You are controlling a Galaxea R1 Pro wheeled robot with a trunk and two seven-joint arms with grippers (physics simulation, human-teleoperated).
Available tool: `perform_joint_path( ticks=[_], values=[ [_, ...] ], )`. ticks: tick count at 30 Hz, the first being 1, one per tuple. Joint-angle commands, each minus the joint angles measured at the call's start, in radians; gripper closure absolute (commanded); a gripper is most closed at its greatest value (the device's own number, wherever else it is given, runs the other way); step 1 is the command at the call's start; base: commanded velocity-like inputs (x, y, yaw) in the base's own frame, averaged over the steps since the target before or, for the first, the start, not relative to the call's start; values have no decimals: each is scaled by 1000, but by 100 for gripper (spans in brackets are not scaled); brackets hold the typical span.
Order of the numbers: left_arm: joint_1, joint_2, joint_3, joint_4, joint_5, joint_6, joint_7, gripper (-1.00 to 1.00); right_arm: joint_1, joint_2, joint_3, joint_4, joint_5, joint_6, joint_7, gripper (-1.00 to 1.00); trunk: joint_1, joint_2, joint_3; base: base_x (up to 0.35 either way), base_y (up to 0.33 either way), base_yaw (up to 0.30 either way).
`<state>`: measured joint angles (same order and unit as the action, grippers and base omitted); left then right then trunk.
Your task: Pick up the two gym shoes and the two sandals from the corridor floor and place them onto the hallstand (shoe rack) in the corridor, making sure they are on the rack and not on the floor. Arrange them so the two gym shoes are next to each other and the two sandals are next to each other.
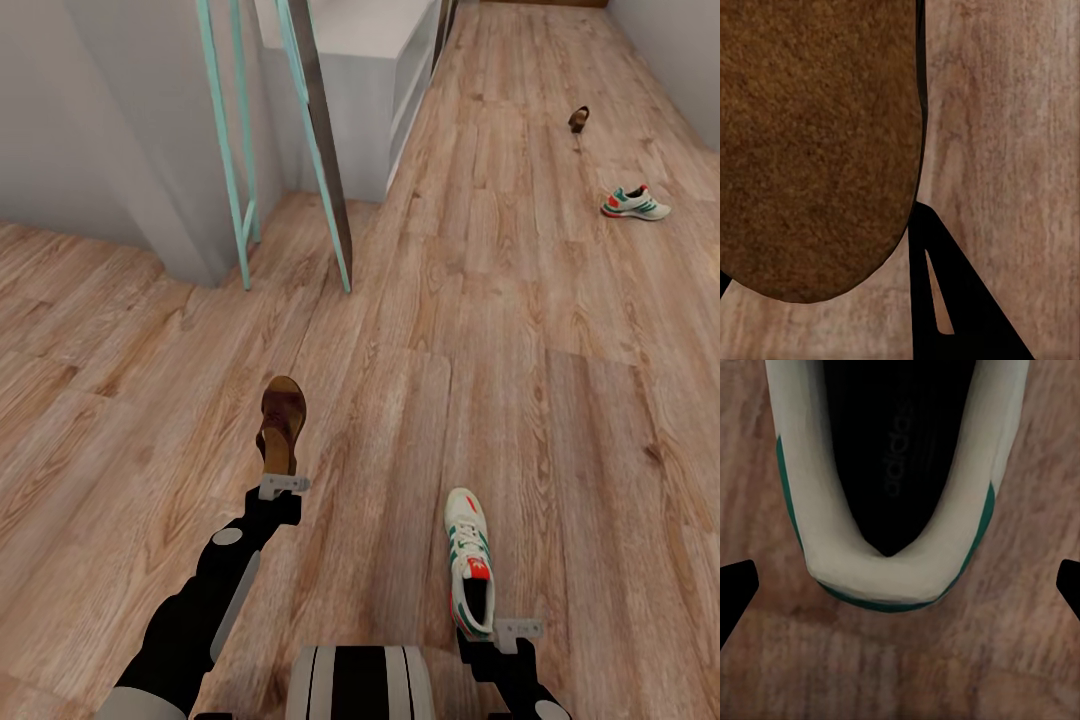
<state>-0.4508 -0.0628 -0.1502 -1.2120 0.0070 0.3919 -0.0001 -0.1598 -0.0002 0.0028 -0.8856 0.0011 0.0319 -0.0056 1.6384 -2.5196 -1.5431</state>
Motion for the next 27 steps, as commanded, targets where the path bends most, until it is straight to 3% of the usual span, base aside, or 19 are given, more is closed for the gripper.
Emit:
perform_joint_path(
  ticks=[1,9,27],
  values=[
    [0,0,0,-1,1,5,0,100,0,0,0,-1,0,3,-1,-100,0,0,-1,0,0,0],
    [0,0,0,-1,1,5,0,100,0,-1,0,-1,0,3,-1,-100,3,-2,-32,0,0,0],
    [0,0,0,0,1,5,-1,100,0,-1,0,-1,0,3,-1,-100,3,-2,-33,30,1,0]
  ],
)
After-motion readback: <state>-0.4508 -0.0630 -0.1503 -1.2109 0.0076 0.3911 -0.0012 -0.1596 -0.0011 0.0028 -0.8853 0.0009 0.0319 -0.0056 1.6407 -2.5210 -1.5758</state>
